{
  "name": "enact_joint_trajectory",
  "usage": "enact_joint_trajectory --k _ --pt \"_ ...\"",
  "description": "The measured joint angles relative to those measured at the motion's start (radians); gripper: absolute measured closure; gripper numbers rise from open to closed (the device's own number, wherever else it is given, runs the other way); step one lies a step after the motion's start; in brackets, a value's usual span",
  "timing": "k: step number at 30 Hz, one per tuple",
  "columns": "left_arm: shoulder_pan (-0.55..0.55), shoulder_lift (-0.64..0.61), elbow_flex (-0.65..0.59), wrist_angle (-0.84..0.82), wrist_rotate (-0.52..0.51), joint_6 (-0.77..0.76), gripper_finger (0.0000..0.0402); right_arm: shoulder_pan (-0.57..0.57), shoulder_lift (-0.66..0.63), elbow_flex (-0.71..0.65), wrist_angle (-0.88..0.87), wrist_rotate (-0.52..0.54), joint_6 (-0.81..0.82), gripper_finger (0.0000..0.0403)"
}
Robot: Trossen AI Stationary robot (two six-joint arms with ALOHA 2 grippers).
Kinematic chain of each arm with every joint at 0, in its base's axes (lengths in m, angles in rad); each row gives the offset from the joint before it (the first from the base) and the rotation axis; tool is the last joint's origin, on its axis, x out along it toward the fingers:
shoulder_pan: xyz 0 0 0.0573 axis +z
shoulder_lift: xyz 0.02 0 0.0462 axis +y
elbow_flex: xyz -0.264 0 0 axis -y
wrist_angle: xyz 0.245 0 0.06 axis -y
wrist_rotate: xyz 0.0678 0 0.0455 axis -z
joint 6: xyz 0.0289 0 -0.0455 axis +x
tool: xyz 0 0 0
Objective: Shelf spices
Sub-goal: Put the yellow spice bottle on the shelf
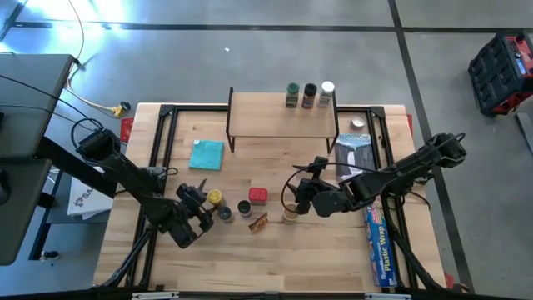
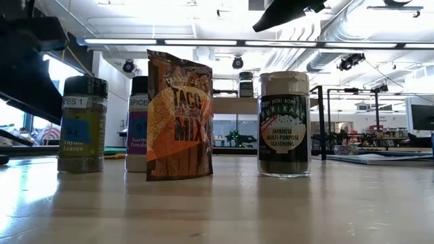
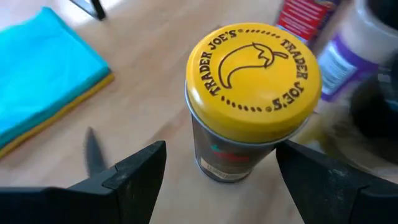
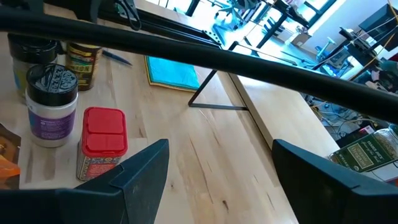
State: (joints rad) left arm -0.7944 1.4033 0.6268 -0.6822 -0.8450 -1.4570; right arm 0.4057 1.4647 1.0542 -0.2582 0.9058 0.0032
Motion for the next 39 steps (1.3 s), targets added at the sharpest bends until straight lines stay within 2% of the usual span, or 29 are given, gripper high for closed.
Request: enact_joint_trajectory --k 8,14,20,26,33,39 --pt "0.036 -0.018 -0.067 -0.02 -0.037 0.02 0.0103 0.0 0.0 0.0 0.0 0.0 0.0 0.0124" --pt "0.037 -0.139 -0.115 -0.075 -0.058 -0.003 0.0103 -0.002 0.0 0.0 0.0 -0.001 0.008 0.0124" --pt "0.017 -0.238 -0.118 -0.037 -0.078 0.141 0.0103 -0.002 0.0 0.0 -0.002 -0.001 0.023 0.0124" --pt "0.041 -0.238 -0.118 -0.008 -0.182 0.22 0.0103 -0.002 0.0 0.0 -0.003 -0.001 0.023 0.0123" --pt "0.099 -0.238 -0.119 0.026 -0.184 0.255 0.0103 -0.002 0.0 0.0 -0.003 -0.001 0.024 0.0123" --pt "0.14 -0.238 -0.155 0.174 -0.169 0.385 0.0104 -0.002 0.0 -0.003 -0.004 -0.001 0.024 0.0123"
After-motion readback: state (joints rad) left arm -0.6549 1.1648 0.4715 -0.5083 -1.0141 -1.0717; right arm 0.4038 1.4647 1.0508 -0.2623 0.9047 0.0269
